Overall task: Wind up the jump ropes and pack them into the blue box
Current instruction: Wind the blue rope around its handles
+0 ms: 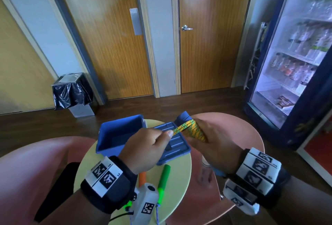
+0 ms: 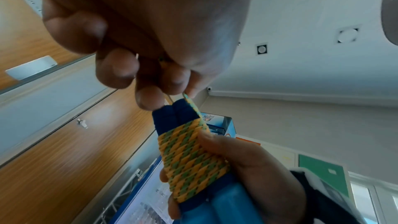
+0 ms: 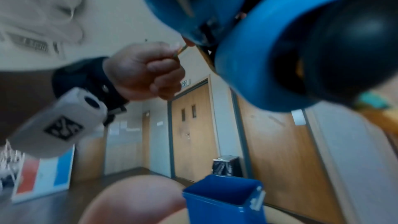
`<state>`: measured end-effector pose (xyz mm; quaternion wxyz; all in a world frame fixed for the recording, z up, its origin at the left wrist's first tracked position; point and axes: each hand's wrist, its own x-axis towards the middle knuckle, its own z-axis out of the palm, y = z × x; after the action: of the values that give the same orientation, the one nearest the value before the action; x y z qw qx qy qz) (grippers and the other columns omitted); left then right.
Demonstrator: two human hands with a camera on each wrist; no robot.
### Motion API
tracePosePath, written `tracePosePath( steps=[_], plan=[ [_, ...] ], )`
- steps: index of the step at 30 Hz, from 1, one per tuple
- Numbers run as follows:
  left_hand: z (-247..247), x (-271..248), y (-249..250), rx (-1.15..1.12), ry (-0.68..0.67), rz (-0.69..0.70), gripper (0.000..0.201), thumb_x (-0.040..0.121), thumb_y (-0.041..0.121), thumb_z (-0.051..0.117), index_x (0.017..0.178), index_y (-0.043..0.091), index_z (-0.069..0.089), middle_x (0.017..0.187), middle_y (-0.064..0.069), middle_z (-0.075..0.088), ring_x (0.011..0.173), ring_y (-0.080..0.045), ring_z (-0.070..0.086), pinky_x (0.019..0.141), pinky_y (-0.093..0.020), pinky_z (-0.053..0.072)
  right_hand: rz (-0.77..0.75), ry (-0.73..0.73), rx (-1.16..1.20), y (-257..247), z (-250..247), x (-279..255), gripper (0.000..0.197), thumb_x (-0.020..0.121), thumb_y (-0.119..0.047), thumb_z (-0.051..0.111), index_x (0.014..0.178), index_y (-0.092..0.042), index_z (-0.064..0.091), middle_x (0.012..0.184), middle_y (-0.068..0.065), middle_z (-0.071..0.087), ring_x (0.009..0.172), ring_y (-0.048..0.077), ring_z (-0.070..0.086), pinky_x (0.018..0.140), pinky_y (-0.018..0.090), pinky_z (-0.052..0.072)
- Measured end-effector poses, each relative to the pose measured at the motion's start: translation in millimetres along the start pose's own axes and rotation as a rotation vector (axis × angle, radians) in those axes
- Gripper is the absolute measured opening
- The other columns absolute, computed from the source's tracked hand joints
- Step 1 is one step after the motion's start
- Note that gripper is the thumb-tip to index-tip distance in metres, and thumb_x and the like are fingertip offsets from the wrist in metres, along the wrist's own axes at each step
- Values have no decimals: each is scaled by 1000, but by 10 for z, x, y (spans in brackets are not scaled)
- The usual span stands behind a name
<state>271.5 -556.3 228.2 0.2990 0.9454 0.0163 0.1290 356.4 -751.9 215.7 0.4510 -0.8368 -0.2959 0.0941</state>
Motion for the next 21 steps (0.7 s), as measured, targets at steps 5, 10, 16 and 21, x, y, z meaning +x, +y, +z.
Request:
tracePosePath(
  steps=[5,10,16,21],
  plan=[
    [62,9,19,-309,-133,-15,69,87,62,35,58,1,48,52,-4,44,51,-17,42,54,-30,34,34,-156,591,-121,-28,-158,27,79,-29,61,105,-26,69,88,12,67,75,22,62,69,47,54],
    [78,5,63,-399,-210,7,60,90,58,35,44,23,48,47,2,44,49,-18,44,60,-31,38,113,-218,946,-142,32,-220,25,76,-23,61,97,-18,73,83,20,68,67,33,64,61,41,56],
    [1,4,54,-391,-32,131,42,93,44,46,57,24,43,64,3,43,59,-12,46,61,-31,37,112,-131,1005,-162,234,-260,54,68,-56,76,103,-17,68,83,21,67,66,39,64,60,44,55],
    [-14,-28,4,-315,67,151,44,93,40,51,52,21,51,66,-1,53,63,-16,57,64,-36,45,170,-218,1088,-232,232,-155,41,83,-33,60,112,-5,62,97,28,64,78,40,64,66,39,54]
  ],
)
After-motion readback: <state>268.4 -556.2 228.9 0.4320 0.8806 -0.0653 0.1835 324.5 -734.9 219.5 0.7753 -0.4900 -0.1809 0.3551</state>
